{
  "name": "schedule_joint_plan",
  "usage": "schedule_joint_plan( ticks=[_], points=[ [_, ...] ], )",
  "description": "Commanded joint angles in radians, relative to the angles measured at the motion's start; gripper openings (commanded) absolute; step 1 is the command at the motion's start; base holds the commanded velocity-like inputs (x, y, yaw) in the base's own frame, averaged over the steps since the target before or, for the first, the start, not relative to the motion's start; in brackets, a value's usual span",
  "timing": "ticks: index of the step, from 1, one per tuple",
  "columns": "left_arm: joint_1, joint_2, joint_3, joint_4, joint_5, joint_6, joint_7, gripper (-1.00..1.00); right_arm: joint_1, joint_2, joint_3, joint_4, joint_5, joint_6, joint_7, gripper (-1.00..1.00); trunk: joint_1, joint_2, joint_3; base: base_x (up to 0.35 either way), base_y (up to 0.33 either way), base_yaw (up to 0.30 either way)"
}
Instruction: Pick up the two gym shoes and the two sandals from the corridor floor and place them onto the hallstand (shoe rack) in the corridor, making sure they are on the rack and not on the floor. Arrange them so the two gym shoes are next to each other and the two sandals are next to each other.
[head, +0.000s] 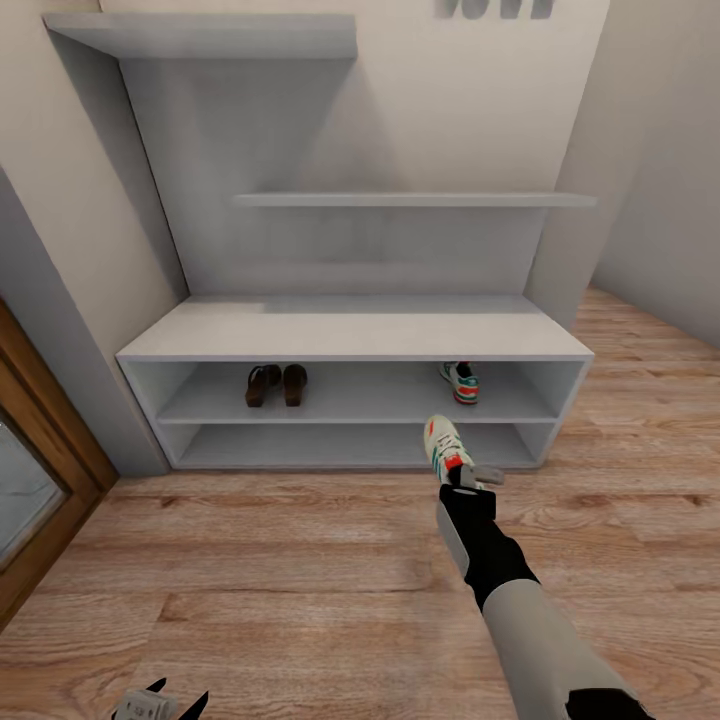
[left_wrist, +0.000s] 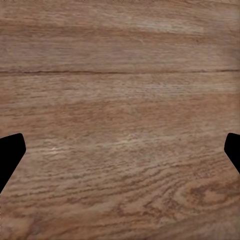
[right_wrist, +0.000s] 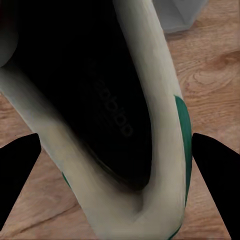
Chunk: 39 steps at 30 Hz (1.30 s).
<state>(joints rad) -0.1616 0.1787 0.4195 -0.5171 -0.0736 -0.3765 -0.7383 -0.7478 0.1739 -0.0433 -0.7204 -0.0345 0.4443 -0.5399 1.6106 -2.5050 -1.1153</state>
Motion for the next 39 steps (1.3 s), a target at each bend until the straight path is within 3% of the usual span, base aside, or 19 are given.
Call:
schedule_joint_plan(
  ticks=[1, 7, 14, 29, 38, 39],
  points=[
    [0.001, -0.002, 0.009, 0.006, -0.014, -0.007, -0.010, 1.00, -0.006, 0.001, 0.004, -0.007, -0.009, 0.008, -0.009, -1.00, 0.000, 0.000, -0.001, 0.000, 0.000, 0.000],
    [0.001, -0.002, 0.009, 0.015, -0.014, -0.006, -0.008, 1.00, -0.029, 0.001, -0.001, -0.010, -0.036, 0.004, -0.037, -1.00, 0.000, 0.000, -0.001, 0.000, 0.000, 0.000],
    [0.001, -0.002, 0.009, 0.015, -0.013, -0.005, -0.007, 1.00, -0.033, 0.001, -0.003, -0.001, -0.003, 0.004, -0.002, -1.00, 0.000, 0.000, -0.001, 0.000, 0.000, 0.000],
    [0.001, -0.002, 0.009, 0.016, -0.013, -0.005, -0.006, 1.00, -0.033, 0.001, -0.005, 0.000, 0.001, 0.005, -0.005, -1.00, 0.000, 0.000, -0.001, 0.000, 0.000, 0.000],
    [0.001, -0.003, 0.009, 0.016, -0.012, -0.005, -0.006, 1.00, -0.033, 0.001, -0.003, -0.002, -0.037, 0.004, -0.056, -1.00, 0.000, 0.000, -0.001, 0.000, 0.000, 0.000],
    [0.001, -0.003, 0.009, 0.016, -0.012, -0.005, -0.006, 1.00, -0.033, 0.001, -0.003, -0.002, -0.048, 0.004, -0.172, -1.00, 0.000, 0.000, -0.001, 0.000, 0.000, 0.000]
  ],
)
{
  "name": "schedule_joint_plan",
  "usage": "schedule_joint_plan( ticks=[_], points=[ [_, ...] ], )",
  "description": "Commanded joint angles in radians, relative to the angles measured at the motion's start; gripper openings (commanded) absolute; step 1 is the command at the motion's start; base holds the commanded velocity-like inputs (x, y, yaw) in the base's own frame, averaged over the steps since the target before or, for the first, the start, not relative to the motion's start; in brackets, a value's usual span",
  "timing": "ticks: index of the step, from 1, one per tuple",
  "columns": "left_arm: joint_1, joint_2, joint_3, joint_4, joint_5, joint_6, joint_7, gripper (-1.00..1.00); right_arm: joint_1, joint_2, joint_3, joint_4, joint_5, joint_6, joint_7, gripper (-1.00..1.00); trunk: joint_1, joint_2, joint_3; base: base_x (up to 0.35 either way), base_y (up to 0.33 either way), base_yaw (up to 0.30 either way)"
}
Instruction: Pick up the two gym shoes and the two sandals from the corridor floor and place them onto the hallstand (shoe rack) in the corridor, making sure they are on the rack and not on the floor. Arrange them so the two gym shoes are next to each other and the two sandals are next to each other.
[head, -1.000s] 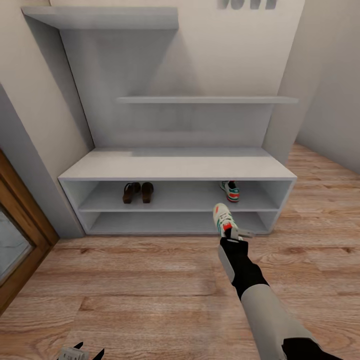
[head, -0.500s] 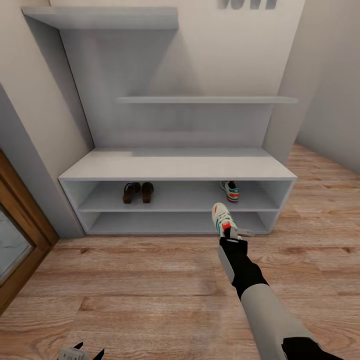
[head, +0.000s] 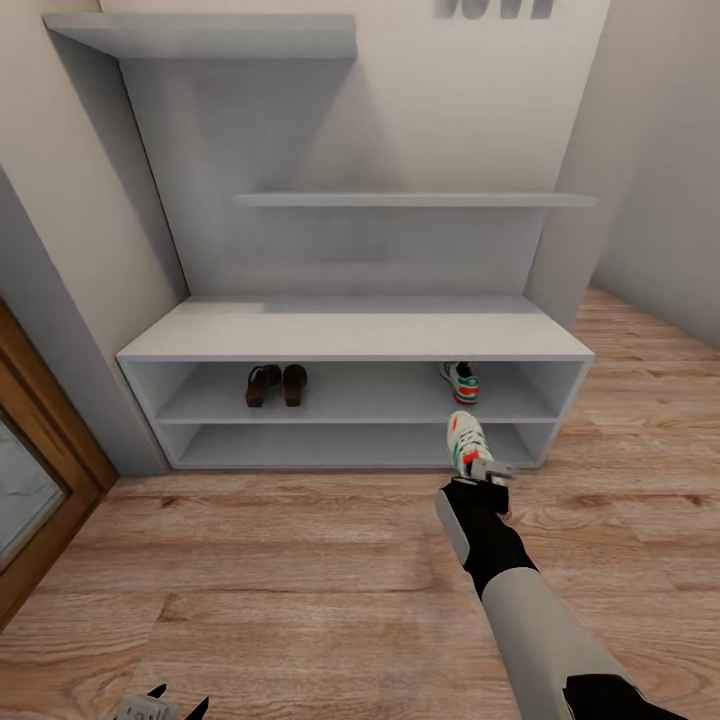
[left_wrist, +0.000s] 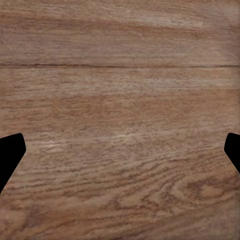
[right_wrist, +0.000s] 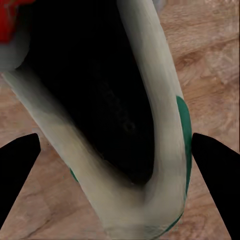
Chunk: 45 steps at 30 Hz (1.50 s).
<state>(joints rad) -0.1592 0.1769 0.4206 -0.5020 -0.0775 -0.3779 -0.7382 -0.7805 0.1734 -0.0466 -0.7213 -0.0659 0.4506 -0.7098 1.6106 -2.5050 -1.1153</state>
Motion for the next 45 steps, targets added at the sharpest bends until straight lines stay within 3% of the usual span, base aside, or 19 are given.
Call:
schedule_joint_plan(
  ticks=[1, 14, 45],
  points=[
    [-0.001, -0.001, 0.007, 0.000, -0.008, -0.004, -0.006, 1.00, 0.000, 0.001, 0.000, -0.001, -0.021, -0.003, -0.005, -1.00, 0.000, 0.000, -0.001, 0.000, 0.000, 0.000],
    [-0.001, -0.001, 0.007, 0.000, -0.008, -0.005, -0.006, 1.00, 0.000, 0.001, 0.001, -0.007, -0.048, -0.003, -0.014, -1.00, 0.000, 0.000, -0.001, 0.074, 0.021, 0.000],
    [-0.002, -0.002, 0.005, 0.000, -0.010, -0.005, -0.007, 1.00, 0.000, 0.001, 0.001, -0.007, -0.049, -0.003, -0.013, -1.00, 0.000, 0.000, -0.001, 0.297, 0.080, 0.000]
  ],
)
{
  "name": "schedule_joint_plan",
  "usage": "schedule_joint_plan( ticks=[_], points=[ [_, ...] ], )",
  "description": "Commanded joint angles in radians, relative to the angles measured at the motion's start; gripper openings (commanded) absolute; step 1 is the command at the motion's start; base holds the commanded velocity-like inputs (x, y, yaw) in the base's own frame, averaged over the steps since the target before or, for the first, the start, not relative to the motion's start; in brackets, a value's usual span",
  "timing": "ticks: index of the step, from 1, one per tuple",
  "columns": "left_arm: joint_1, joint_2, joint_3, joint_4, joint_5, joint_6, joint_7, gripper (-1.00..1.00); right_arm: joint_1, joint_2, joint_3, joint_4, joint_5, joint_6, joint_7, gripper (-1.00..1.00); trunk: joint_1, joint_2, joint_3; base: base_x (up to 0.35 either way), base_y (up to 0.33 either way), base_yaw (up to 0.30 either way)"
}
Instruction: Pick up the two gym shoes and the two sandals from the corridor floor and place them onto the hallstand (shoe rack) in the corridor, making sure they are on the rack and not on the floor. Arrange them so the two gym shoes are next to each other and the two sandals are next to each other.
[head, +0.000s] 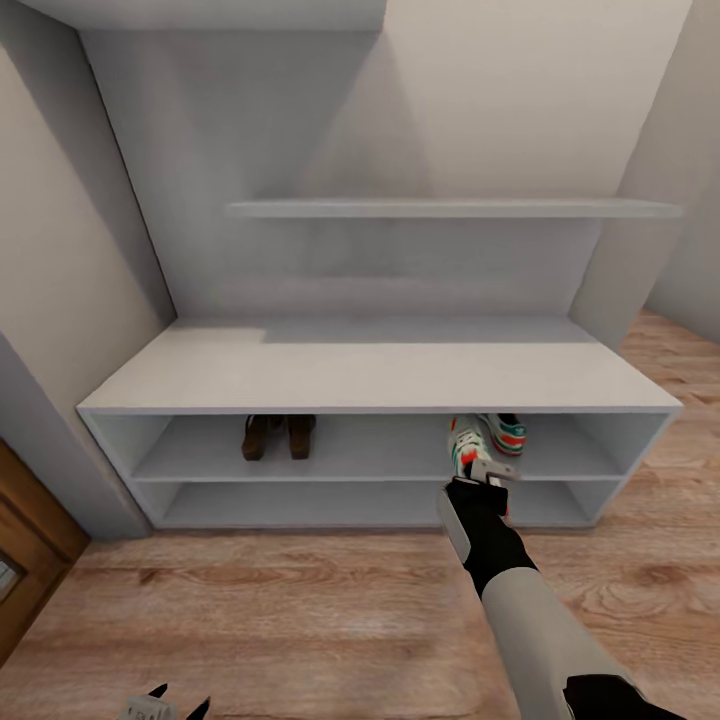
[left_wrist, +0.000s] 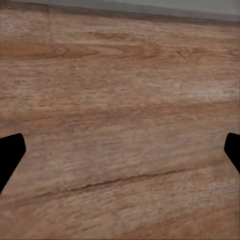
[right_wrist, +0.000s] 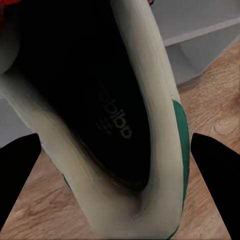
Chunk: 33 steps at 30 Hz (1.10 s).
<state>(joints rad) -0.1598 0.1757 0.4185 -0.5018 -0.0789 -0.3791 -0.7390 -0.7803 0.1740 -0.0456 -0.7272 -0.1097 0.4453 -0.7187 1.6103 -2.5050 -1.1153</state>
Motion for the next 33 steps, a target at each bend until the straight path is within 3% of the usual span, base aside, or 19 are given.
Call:
schedule_joint_plan(
  ticks=[1, 13, 20, 33],
  points=[
    [-0.001, -0.001, 0.008, 0.000, -0.008, -0.004, -0.006, 1.00, 0.000, 0.000, 0.000, -0.002, -0.005, 0.003, -0.004, -1.00, 0.000, 0.000, -0.001, 0.094, 0.000, 0.000],
    [0.000, -0.001, 0.005, 0.000, -0.009, -0.004, -0.006, 1.00, 0.000, 0.000, 0.000, -0.003, -0.005, 0.003, -0.005, -1.00, 0.000, 0.000, -0.001, 0.019, 0.000, 0.000],
    [0.000, -0.001, 0.002, 0.000, -0.009, -0.003, -0.006, 1.00, 0.000, 0.000, 0.000, -0.003, -0.005, 0.003, -0.005, -1.00, 0.003, -0.002, -0.033, 0.000, 0.000, 0.000],
    [0.000, -0.001, 0.002, 0.000, -0.009, -0.003, -0.006, 1.00, 0.000, 0.000, 0.000, -0.003, -0.005, 0.003, -0.005, -1.00, 0.003, -0.002, -0.041, 0.006, 0.000, 0.000]
  ],
)
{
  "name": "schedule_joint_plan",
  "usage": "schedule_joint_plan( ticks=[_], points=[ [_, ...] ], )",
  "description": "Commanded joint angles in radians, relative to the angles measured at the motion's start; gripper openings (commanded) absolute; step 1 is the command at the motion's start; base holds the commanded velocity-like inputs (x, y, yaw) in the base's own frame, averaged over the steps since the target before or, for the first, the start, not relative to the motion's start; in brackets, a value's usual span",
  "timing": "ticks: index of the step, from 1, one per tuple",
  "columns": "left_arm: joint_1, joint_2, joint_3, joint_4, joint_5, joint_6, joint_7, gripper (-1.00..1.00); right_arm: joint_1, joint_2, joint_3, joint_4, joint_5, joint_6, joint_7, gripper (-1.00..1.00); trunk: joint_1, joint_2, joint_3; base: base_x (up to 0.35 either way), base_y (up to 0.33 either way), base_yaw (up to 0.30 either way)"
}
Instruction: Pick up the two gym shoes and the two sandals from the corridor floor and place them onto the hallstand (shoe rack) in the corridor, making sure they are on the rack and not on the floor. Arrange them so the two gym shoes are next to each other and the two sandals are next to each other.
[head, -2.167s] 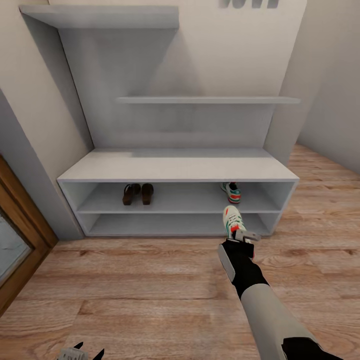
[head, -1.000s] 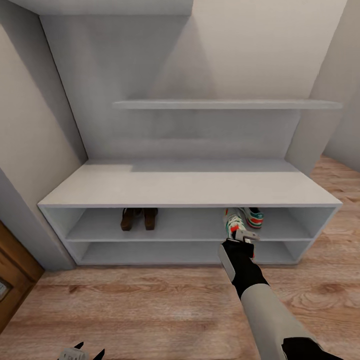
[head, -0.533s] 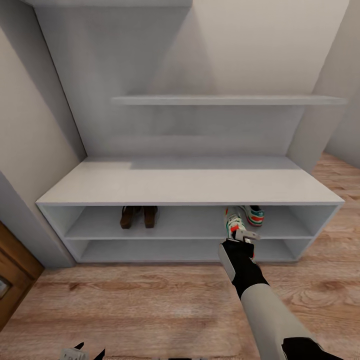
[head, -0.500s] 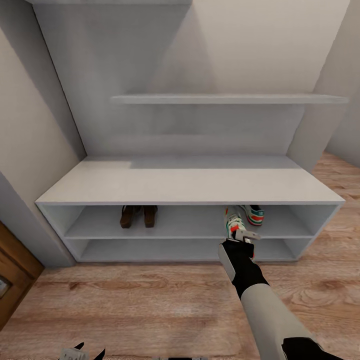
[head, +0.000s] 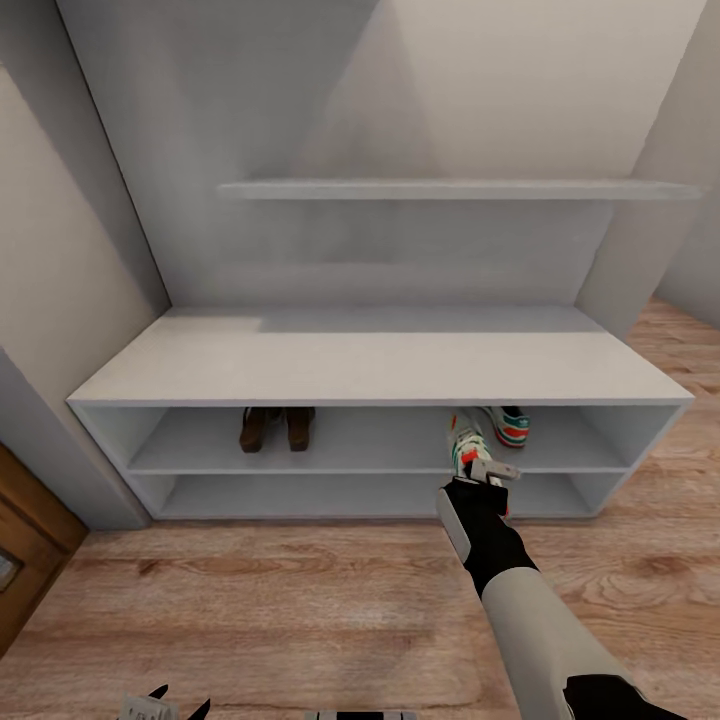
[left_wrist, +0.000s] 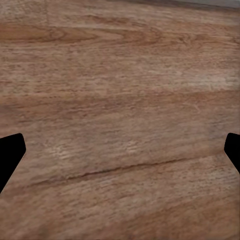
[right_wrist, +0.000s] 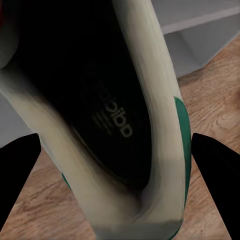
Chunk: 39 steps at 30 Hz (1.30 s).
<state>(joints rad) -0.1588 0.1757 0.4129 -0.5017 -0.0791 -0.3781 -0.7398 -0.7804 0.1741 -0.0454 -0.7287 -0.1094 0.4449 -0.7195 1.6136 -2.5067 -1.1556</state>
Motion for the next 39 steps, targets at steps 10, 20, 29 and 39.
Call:
schedule_joint_plan(
  ticks=[10, 20, 29, 39],
  points=[
    [-0.001, -0.001, 0.007, 0.000, -0.008, -0.004, -0.006, 1.00, 0.000, 0.000, -0.001, -0.001, -0.006, 0.003, -0.005, -1.00, 0.000, 0.000, -0.001, 0.251, 0.000, 0.000],
    [-0.001, -0.001, 0.007, 0.000, -0.008, -0.004, -0.006, 1.00, 0.000, 0.000, -0.002, -0.001, -0.005, 0.003, -0.005, -1.00, 0.000, 0.000, -0.001, 0.090, -0.008, 0.000],
    [-0.001, -0.001, 0.007, 0.000, -0.008, -0.004, -0.006, 1.00, 0.000, 0.000, -0.002, -0.001, -0.004, 0.004, -0.005, -1.00, 0.000, 0.000, -0.001, 0.101, -0.047, 0.000],
    [-0.001, -0.001, 0.007, 0.000, -0.008, -0.005, -0.006, 1.00, 0.000, 0.000, -0.002, -0.001, -0.004, 0.003, -0.005, -1.00, 0.000, 0.000, -0.001, 0.048, -0.026, 0.000]
  ],
)
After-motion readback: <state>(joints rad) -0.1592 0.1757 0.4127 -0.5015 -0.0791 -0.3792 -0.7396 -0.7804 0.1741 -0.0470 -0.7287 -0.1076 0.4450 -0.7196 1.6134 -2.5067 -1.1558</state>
